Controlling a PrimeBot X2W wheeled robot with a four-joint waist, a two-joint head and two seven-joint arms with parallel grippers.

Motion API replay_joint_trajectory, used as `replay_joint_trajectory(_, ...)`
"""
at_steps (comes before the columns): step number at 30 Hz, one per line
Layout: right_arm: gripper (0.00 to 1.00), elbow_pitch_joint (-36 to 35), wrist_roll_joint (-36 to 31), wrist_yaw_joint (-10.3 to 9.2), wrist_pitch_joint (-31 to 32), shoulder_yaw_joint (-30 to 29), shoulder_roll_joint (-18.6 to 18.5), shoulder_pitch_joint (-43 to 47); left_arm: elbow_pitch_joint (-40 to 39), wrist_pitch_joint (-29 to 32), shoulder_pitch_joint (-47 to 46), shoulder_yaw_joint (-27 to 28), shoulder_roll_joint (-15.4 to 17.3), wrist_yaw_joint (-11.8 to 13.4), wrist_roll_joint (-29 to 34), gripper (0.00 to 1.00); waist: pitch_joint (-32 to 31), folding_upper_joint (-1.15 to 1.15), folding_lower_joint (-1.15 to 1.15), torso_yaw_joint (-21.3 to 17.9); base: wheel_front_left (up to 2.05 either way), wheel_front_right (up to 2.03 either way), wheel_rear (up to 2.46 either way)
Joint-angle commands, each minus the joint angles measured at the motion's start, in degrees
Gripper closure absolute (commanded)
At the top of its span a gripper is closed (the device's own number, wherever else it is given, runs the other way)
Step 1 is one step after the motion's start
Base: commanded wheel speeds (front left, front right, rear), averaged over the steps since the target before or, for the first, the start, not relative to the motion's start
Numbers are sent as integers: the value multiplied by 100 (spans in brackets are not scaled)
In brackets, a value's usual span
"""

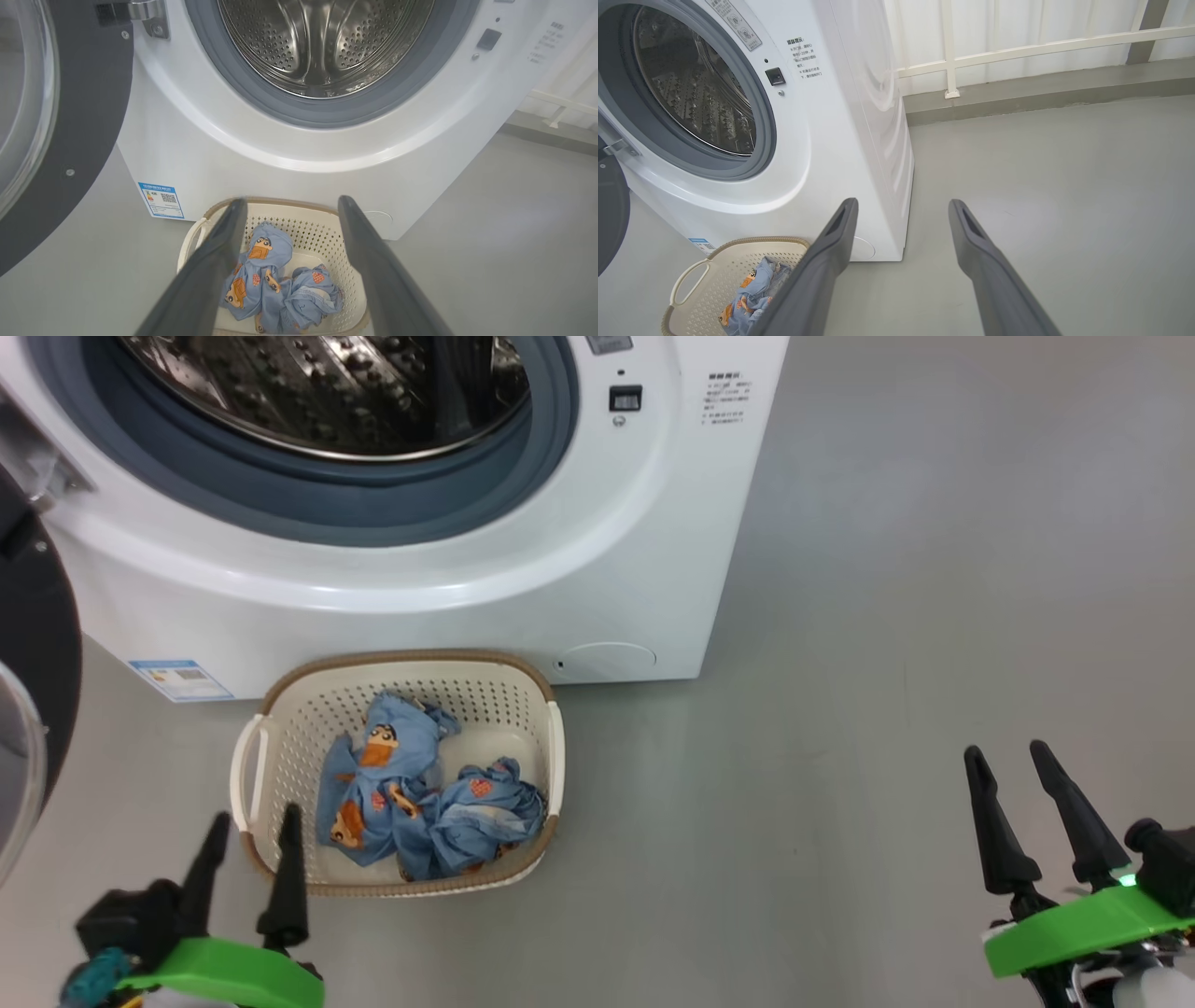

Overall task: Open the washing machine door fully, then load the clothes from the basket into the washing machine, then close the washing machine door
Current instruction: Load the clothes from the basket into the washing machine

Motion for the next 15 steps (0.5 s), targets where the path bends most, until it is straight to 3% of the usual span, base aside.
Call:
replay_joint_trajectory(1,0,-160,5,9,-69,151,-60,-138,-22,-36,-201,132,109,-8,-52,0,136,0,0,-53,0,0,0)
replay_joint_trajectory(15,0,-281,5,9,-69,189,127,-660,1112,-36,-1263,-348,300,-8,-146,0,1132,0,0,-257,0,0,0)
